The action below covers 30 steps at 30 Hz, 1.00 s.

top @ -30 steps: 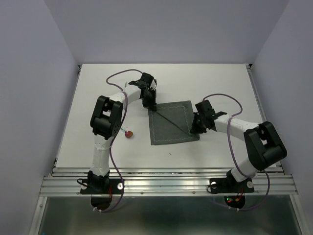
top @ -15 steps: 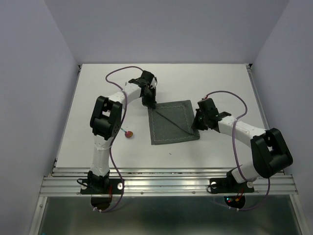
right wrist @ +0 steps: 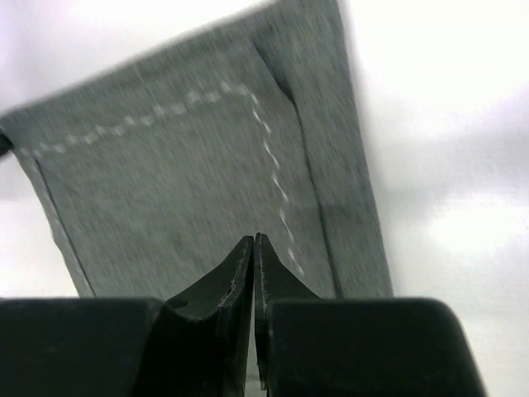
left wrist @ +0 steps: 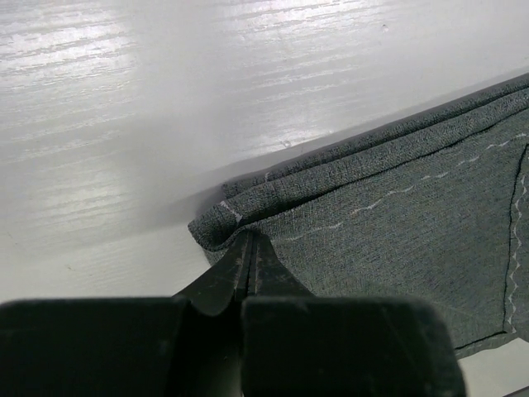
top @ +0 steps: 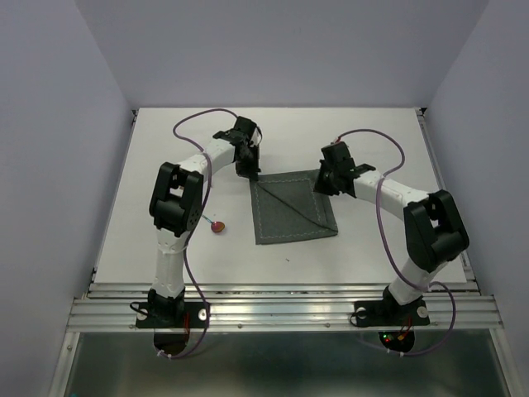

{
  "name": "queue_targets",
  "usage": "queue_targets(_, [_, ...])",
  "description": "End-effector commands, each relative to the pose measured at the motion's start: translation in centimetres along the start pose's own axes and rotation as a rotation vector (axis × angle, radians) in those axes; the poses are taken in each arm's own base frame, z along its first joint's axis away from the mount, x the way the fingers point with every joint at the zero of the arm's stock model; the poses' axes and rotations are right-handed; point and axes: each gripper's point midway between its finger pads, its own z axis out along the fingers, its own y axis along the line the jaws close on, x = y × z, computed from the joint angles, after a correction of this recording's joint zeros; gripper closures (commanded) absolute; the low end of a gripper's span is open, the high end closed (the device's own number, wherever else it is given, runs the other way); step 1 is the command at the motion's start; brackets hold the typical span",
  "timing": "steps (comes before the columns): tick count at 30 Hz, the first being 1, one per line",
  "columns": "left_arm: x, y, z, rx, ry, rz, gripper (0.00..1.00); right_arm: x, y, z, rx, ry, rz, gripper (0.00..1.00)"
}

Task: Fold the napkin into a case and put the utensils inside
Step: Smooth out the upper triangle-folded napkin at the center of the board.

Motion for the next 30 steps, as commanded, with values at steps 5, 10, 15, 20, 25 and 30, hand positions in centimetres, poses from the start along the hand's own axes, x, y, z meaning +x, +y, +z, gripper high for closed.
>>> queue_targets(5, [-1.8,-0.6,-2.0,0.018,-0.062,0.020,1.00,-5.5,2.4,3.3,-0.009,-0.082,0.002,0.92])
queue_targets(10, [-2.3,-0.7,-1.8,0.023,-0.065,0.029,1.00,-6.1,1.0,6.7,0.041,-0.060,0.020,0.92])
queue_targets(15, [-2.9,-0.4,-2.7,0.001,-0.084,0.032,1.00,-6.2,-0.3,9.2,0.080,-0.039,0.025,0.93])
queue_targets(20, [-3.8,0.9,-3.7,-0.010,-0.112,0.016,1.00,-5.3,-1.6,10.1,0.111,-0.016,0.027,0.94])
queue_targets(25, [-4.0,1.5,-3.6,0.007,-0.112,0.001,1.00,-4.6,-1.9,10.1,0.116,-0.001,0.029,0.94])
queue_targets(30, [-3.8,1.2,-3.1,0.026,-0.096,-0.007,1.00,-4.5,-1.8,10.0,0.108,0.003,0.028,0.94])
